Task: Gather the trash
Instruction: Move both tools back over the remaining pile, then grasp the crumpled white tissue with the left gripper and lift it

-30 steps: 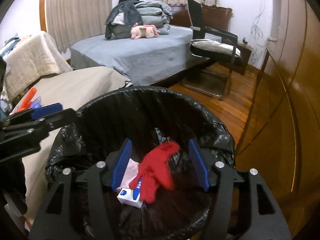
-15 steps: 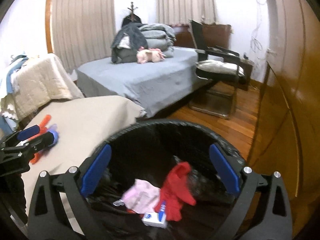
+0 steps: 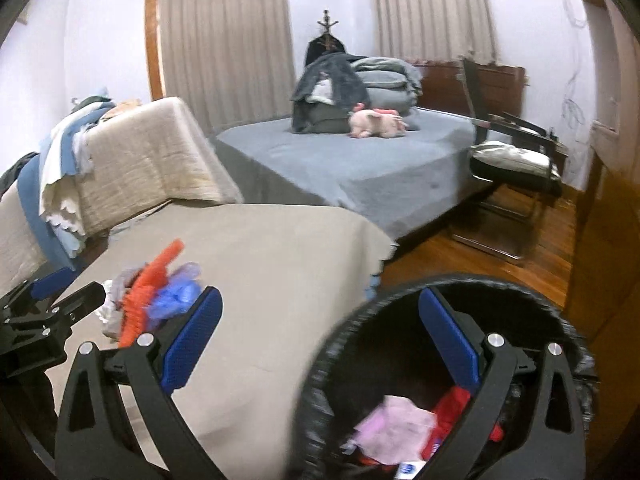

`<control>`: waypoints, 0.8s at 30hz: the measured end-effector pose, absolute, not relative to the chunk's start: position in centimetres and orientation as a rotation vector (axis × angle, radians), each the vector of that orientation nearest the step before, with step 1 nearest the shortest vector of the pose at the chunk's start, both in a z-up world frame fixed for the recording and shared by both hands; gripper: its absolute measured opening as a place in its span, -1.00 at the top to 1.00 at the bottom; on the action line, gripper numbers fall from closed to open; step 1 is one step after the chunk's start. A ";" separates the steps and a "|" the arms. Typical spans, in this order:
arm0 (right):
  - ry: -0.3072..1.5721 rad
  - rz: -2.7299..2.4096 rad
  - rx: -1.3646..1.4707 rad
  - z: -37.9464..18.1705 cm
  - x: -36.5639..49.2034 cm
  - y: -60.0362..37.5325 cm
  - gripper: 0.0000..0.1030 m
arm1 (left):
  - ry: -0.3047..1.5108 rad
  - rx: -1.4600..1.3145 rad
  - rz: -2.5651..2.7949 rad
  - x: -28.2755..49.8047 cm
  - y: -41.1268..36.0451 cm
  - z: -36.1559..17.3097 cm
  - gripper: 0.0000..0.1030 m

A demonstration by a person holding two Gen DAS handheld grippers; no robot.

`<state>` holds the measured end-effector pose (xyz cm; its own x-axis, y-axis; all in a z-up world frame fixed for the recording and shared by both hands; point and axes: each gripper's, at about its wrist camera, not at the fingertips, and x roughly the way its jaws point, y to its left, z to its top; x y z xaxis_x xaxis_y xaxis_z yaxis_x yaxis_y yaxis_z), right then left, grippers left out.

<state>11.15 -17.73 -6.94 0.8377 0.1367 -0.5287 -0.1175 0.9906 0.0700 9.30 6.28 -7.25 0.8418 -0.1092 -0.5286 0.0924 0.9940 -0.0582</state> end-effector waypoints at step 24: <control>0.632 0.256 -0.042 -12.4 16.1 -4.9 -0.87 | 0.702 -0.114 0.070 13.6 18.0 -14.9 -0.36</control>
